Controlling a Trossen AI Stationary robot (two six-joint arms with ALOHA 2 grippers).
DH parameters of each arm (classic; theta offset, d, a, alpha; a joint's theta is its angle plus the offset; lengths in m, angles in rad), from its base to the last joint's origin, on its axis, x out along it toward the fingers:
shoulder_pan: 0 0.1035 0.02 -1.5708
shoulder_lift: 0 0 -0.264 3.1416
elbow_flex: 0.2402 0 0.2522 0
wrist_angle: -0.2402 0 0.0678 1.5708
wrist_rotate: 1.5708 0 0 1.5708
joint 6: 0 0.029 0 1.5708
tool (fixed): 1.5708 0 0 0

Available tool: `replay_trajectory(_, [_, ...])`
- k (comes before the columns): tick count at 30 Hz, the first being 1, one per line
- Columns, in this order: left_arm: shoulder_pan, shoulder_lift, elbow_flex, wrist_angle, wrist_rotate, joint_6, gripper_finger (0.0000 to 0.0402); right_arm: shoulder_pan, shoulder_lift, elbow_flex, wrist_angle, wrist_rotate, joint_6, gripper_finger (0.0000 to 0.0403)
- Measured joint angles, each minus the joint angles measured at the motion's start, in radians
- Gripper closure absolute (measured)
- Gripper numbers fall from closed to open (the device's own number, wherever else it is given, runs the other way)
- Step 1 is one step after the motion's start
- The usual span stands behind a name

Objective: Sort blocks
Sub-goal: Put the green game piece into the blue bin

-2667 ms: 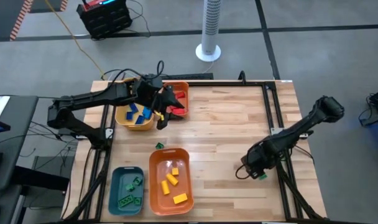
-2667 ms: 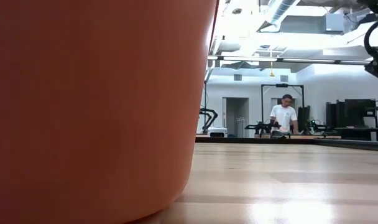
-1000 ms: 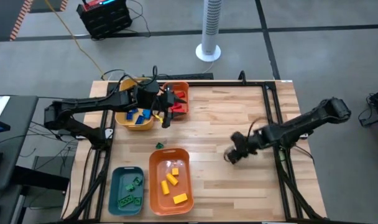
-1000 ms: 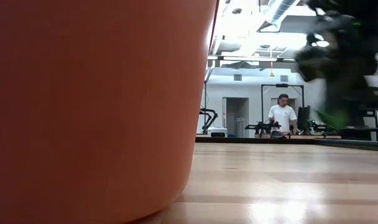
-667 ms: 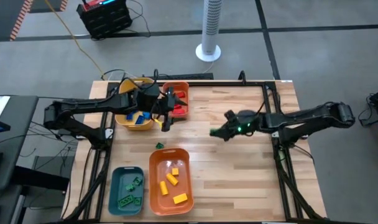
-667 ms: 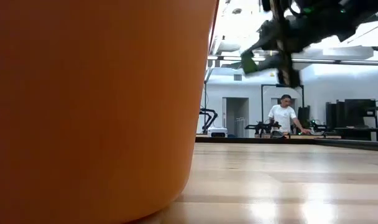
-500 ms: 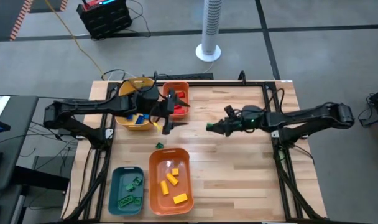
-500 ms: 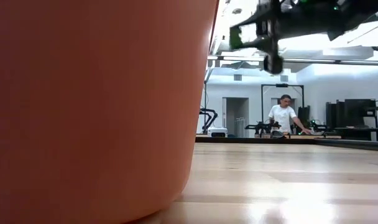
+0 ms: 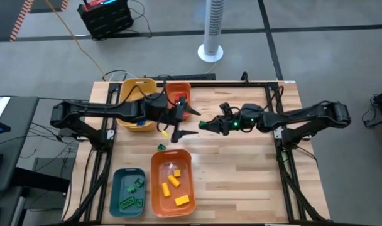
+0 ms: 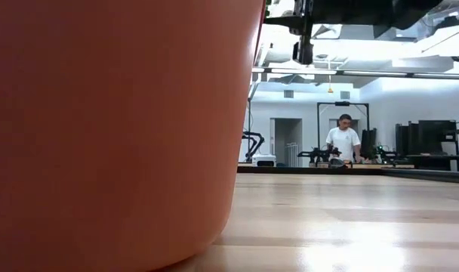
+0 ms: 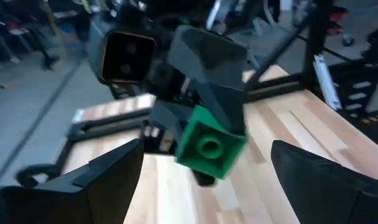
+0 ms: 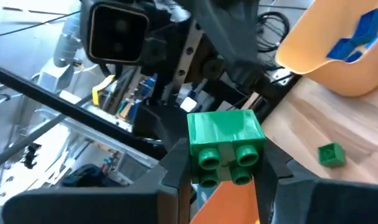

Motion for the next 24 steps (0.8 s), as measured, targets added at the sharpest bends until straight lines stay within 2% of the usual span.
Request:
replay_trajectory(7, [-0.021, 0.0, 0.0, 0.039, -0.006, 0.067, 0.0056, 0.002, 0.024, 0.026, 0.0, -0.012, 0.015, 0.0289])
replay_trajectory(15, [-0.021, 0.001, 0.0, 0.047, -0.003, 0.069, 0.0056, 0.002, 0.022, 0.032, 0.044, -0.014, 0.039, 0.0289])
replay_trajectory(24, [-0.045, 0.066, 0.0, 0.116, -0.011, 0.052, 0.0061, 0.002, 0.022, 0.032, 0.039, -0.013, 0.071, 0.0289])
